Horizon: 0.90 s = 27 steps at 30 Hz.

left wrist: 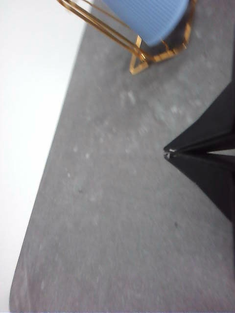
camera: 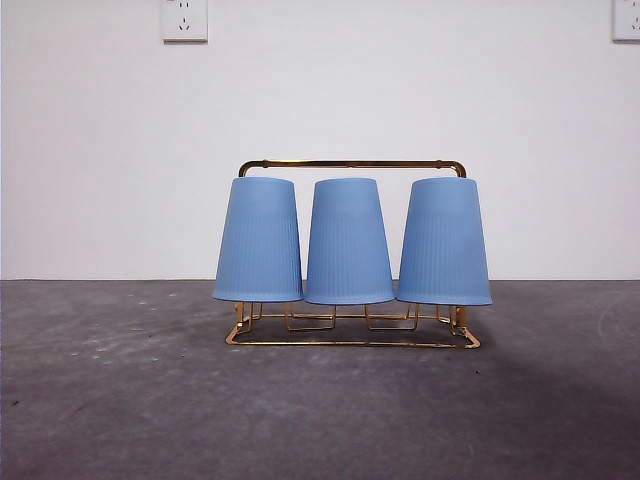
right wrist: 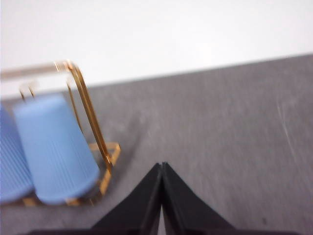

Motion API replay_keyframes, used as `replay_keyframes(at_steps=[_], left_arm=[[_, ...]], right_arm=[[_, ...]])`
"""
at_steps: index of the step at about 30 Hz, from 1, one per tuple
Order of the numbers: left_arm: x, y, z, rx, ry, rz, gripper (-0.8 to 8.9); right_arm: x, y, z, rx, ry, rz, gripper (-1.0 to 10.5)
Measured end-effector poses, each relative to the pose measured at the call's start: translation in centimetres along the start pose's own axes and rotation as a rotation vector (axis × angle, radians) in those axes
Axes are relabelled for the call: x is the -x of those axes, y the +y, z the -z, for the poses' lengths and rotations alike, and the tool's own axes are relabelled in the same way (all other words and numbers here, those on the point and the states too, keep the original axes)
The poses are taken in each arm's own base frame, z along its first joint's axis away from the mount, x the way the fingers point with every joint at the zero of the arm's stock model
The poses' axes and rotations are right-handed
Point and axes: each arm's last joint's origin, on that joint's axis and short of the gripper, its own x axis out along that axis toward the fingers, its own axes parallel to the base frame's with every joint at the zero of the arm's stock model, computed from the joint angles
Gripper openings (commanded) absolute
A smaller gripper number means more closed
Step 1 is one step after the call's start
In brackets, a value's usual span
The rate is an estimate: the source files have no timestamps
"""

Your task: The left arm pick up the left cup on cup holder and place it on desk, then the right arm insert the right cup into the first cup, and then the left arm insert the mid cup into the first cup

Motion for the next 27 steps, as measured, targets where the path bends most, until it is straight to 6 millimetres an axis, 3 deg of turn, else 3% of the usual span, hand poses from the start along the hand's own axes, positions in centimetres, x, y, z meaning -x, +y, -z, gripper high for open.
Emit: replay_keyframes(at_steps=[3, 11, 20, 27], left_arm=[[0.3, -0.5, -1.3, 0.039, -0.02, 0.022, 0.09], [1.0, -2.6, -7.1, 0.069, -0.05, 0.1, 0.09], [1.0, -6.1, -15.3, 0.046, 0.107, 0.285, 0.09], [0.8, -8.8, -19.9, -0.051, 0.24, 0.434, 0.08]], right_arm=[[0.4, 0.5, -2.1, -0.028, -0.043, -0.011, 0.0], [0.9, 2.1, -7.7, -0.064, -0.02, -0.085, 0.0], [0.5, 4.2, -14.0, -0.049, 0.183, -0.262, 0.0], [-0.1, 5.8, -18.3, 0.03, 0.31, -0.412, 0.0]])
